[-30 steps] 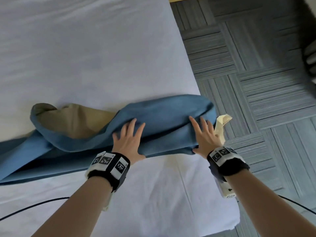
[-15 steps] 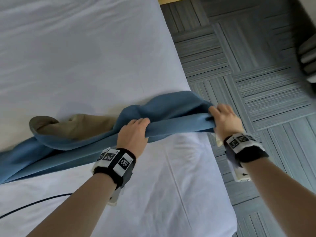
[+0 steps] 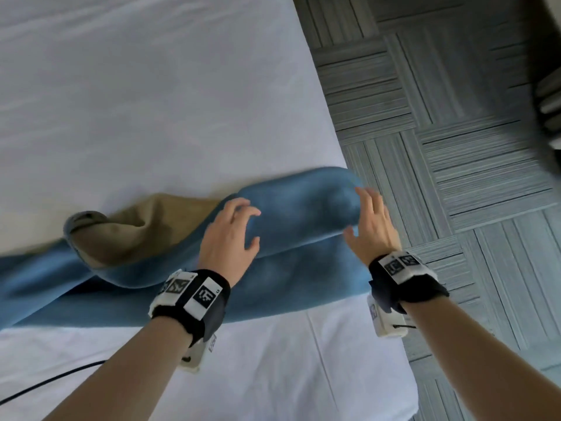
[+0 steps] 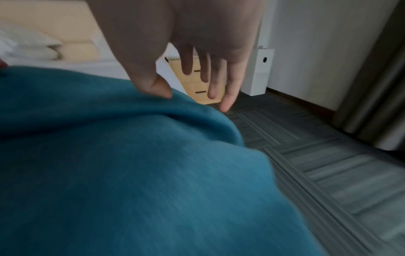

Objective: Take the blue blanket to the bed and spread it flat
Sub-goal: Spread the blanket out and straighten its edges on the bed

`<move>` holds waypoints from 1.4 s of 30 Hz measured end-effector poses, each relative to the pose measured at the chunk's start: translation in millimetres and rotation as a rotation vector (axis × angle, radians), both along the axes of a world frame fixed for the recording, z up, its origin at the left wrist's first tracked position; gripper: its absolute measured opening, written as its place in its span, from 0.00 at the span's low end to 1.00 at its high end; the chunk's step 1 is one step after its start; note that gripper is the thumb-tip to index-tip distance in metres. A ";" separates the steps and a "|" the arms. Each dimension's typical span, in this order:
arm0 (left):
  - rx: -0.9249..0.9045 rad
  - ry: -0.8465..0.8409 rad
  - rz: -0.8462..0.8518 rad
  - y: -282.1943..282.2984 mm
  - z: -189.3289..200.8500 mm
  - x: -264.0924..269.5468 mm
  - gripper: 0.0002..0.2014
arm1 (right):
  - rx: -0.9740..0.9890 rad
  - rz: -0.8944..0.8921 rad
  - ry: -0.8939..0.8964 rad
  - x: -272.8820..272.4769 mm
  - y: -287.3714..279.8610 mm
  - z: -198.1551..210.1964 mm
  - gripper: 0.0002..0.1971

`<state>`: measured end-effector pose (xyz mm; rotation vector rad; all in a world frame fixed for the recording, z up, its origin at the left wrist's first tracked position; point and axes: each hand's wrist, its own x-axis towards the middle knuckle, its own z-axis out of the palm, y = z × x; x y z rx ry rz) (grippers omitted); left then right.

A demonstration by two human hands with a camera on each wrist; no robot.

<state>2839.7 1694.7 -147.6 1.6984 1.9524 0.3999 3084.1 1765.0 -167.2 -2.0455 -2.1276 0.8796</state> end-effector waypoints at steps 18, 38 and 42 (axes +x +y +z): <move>0.141 -0.026 0.158 81.3 40.8 -14.5 0.15 | 0.130 0.053 -0.237 -4.3 85.7 24.2 0.04; -0.228 0.157 0.310 -128.9 4.2 -93.8 0.25 | 0.241 0.467 -0.214 -137.1 -30.3 6.2 0.43; -0.276 0.129 0.466 -183.1 9.6 -138.3 0.23 | 0.198 0.726 -0.228 -204.9 -73.5 12.2 0.39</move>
